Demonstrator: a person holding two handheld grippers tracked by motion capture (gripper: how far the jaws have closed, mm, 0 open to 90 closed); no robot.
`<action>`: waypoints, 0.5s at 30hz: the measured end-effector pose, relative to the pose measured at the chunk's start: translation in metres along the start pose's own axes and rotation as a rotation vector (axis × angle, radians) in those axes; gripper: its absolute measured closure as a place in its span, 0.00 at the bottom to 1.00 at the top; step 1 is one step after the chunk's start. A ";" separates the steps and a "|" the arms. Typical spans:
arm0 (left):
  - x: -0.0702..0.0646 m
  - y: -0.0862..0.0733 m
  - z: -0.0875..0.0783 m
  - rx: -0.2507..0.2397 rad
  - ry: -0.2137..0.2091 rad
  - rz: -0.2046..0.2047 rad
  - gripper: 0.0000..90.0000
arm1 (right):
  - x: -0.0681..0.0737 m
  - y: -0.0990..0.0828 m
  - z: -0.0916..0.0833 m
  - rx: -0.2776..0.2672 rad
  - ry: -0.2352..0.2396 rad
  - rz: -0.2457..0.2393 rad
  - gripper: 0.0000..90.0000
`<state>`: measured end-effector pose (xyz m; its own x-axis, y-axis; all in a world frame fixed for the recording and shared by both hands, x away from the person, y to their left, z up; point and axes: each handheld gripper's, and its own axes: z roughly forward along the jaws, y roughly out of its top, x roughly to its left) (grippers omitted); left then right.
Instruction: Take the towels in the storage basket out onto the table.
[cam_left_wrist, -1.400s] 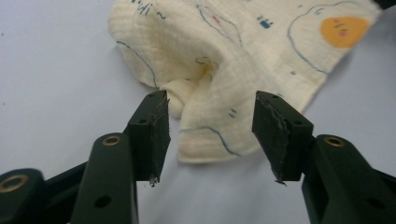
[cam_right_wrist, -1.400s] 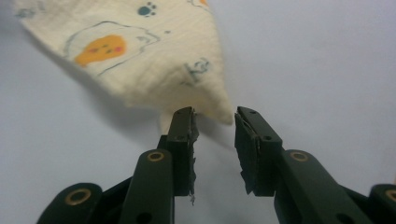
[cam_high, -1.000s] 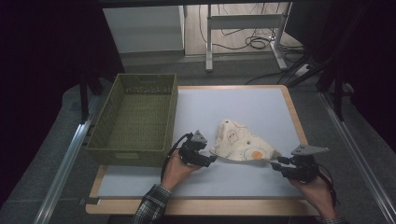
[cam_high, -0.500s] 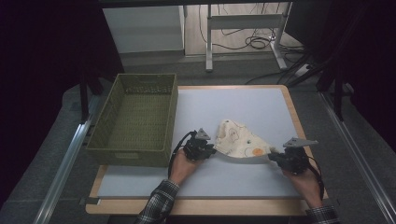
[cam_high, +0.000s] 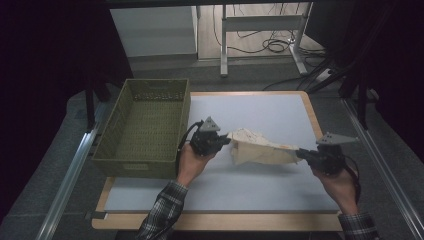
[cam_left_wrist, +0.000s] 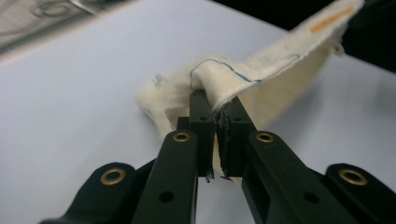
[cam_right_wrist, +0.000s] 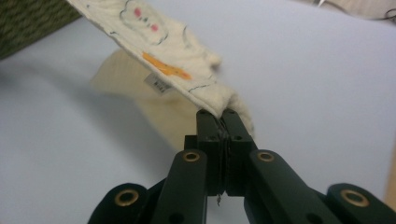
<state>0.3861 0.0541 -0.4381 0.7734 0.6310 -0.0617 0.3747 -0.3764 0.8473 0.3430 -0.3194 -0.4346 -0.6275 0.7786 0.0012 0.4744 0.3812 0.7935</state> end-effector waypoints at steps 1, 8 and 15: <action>0.006 0.013 0.003 0.006 0.030 0.002 0.95 | -0.003 0.006 0.001 -0.006 -0.006 0.002 0.98; 0.046 0.042 0.038 0.120 0.204 -0.091 0.48 | -0.041 0.041 0.034 0.038 -0.112 0.089 0.81; 0.030 -0.005 0.041 0.178 0.163 -0.081 0.41 | -0.030 0.006 0.038 0.060 -0.011 0.111 0.78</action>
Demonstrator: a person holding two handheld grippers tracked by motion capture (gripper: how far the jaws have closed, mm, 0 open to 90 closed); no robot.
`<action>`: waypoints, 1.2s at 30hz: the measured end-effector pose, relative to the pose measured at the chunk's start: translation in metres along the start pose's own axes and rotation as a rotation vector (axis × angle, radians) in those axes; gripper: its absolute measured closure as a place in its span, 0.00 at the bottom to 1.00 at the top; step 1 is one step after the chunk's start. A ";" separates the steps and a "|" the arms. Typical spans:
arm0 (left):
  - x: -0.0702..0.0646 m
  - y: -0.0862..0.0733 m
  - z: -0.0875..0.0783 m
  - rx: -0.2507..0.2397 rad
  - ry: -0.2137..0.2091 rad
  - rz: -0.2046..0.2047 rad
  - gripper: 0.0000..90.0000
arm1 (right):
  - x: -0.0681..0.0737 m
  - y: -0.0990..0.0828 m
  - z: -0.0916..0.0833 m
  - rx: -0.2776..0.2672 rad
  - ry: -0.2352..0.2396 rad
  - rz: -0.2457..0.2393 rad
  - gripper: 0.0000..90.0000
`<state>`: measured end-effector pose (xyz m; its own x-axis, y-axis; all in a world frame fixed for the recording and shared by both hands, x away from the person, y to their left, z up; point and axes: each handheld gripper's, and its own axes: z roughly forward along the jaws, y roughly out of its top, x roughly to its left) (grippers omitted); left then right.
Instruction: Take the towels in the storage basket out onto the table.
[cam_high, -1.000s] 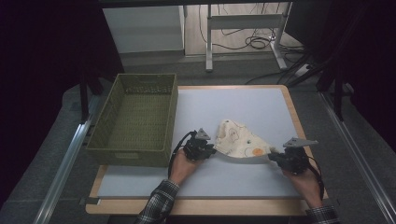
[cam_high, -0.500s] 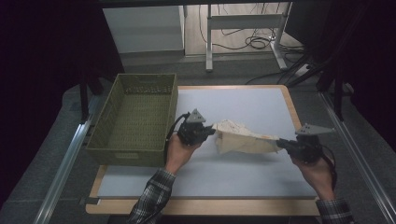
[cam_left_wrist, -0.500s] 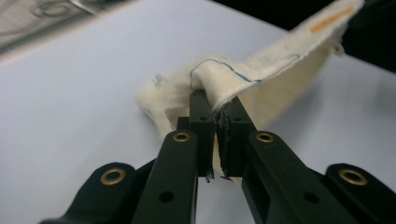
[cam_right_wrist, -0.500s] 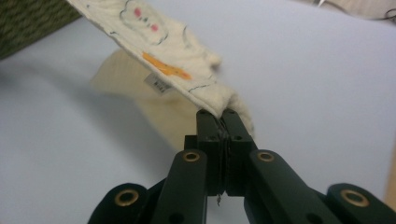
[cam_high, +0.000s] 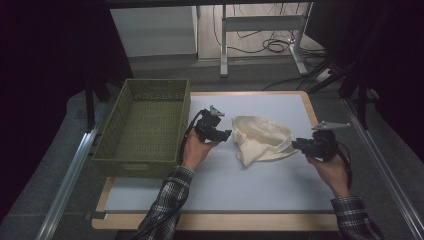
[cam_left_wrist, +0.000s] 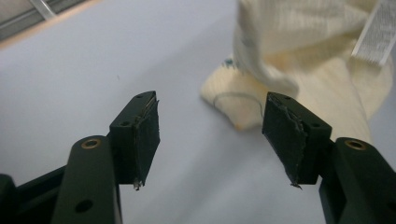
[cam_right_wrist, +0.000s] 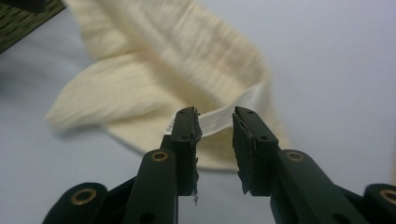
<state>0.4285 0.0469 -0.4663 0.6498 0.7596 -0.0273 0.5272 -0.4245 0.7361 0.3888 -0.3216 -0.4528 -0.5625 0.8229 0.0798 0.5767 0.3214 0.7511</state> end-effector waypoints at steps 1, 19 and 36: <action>0.000 0.000 0.000 0.000 0.000 0.000 0.40 | 0.004 -0.004 0.002 0.008 0.014 -0.005 0.78; -0.062 -0.036 0.042 -0.007 -0.270 0.038 0.28 | 0.065 -0.020 0.079 0.095 0.112 -0.157 0.67; -0.043 -0.028 -0.003 -0.113 -0.198 0.031 0.84 | 0.037 -0.025 0.020 0.065 0.042 -0.148 0.99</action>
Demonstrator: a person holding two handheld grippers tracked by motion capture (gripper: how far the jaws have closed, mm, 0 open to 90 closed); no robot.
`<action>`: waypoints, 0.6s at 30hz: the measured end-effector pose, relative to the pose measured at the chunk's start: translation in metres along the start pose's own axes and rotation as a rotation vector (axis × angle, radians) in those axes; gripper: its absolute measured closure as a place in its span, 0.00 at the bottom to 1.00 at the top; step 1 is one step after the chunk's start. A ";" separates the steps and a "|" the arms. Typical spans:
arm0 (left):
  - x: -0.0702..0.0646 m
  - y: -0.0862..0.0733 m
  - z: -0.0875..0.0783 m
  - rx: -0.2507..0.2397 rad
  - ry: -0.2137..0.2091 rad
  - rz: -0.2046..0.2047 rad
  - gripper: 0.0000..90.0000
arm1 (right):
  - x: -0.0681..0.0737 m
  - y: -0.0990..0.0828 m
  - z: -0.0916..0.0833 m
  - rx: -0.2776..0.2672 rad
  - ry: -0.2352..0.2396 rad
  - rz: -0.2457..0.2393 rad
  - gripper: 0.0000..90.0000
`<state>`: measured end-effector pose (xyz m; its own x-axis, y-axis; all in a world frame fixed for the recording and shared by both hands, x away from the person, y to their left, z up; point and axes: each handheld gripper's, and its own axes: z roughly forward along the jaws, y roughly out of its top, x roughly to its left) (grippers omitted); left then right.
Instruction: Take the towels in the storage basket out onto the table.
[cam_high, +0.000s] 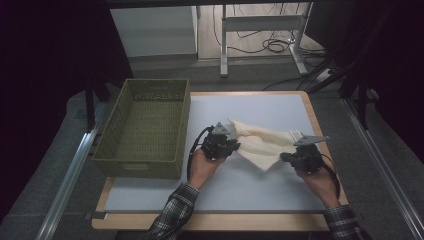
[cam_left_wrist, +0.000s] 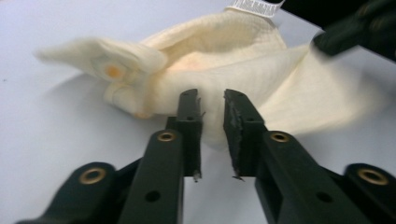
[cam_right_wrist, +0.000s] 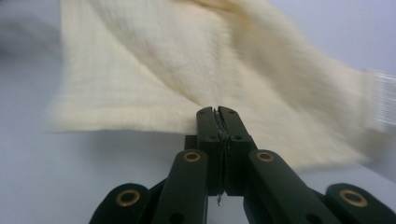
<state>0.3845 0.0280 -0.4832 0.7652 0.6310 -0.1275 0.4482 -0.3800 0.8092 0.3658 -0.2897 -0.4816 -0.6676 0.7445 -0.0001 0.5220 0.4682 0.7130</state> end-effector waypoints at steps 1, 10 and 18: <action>-0.001 -0.002 0.001 0.034 -0.017 0.001 0.66 | -0.011 -0.006 -0.014 0.021 -0.044 0.008 0.98; 0.004 -0.025 0.017 0.078 -0.012 -0.049 0.50 | -0.010 -0.032 -0.028 0.012 0.007 0.047 0.82; 0.006 -0.017 0.053 0.080 0.016 -0.042 0.51 | 0.027 -0.036 -0.021 0.010 0.120 -0.012 0.73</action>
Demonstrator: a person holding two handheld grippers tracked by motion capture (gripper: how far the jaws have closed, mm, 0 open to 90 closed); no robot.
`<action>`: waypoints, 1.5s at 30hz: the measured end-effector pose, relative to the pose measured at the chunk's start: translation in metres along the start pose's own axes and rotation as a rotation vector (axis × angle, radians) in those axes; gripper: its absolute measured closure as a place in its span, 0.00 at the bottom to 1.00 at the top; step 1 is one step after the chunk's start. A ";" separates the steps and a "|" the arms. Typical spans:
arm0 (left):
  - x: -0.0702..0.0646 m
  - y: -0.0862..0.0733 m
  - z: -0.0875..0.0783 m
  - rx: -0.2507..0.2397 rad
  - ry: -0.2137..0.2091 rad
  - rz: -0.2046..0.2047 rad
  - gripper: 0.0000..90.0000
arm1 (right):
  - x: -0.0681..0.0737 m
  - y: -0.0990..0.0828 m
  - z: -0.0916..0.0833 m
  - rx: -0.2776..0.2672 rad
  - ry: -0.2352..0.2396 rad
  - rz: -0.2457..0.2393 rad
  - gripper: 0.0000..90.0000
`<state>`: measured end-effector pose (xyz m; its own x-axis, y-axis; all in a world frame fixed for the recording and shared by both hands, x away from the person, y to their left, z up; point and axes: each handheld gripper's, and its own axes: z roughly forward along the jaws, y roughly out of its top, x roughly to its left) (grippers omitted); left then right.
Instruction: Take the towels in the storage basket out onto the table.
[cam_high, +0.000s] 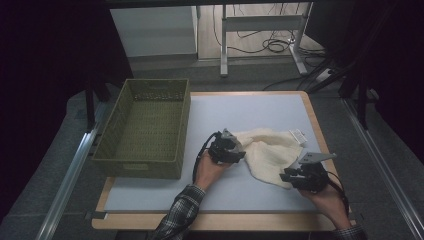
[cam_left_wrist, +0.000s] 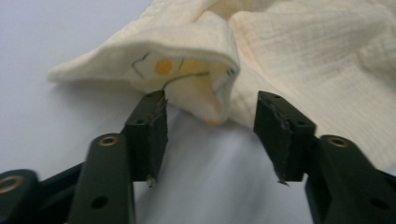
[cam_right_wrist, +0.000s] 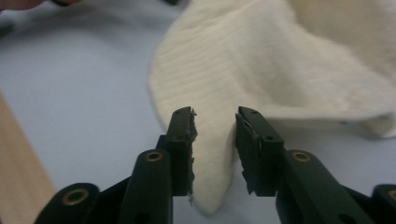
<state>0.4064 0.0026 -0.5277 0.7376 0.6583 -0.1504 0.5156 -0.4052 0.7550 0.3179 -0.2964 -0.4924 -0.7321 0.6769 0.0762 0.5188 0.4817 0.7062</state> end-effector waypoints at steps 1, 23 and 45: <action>0.000 0.001 0.003 -0.002 0.014 0.007 0.55 | 0.004 -0.002 0.002 0.002 0.007 -0.008 0.71; 0.030 0.036 -0.036 0.013 0.070 -0.024 0.86 | 0.023 -0.003 0.016 -0.010 0.078 -0.034 0.64; 0.045 0.035 -0.021 0.122 0.218 0.015 0.85 | -0.021 -0.006 -0.021 -0.026 -0.135 0.021 1.00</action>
<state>0.4487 0.0317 -0.4950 0.6409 0.7676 0.0111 0.5640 -0.4806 0.6715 0.3206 -0.3252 -0.4840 -0.6542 0.7563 -0.0037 0.5202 0.4535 0.7237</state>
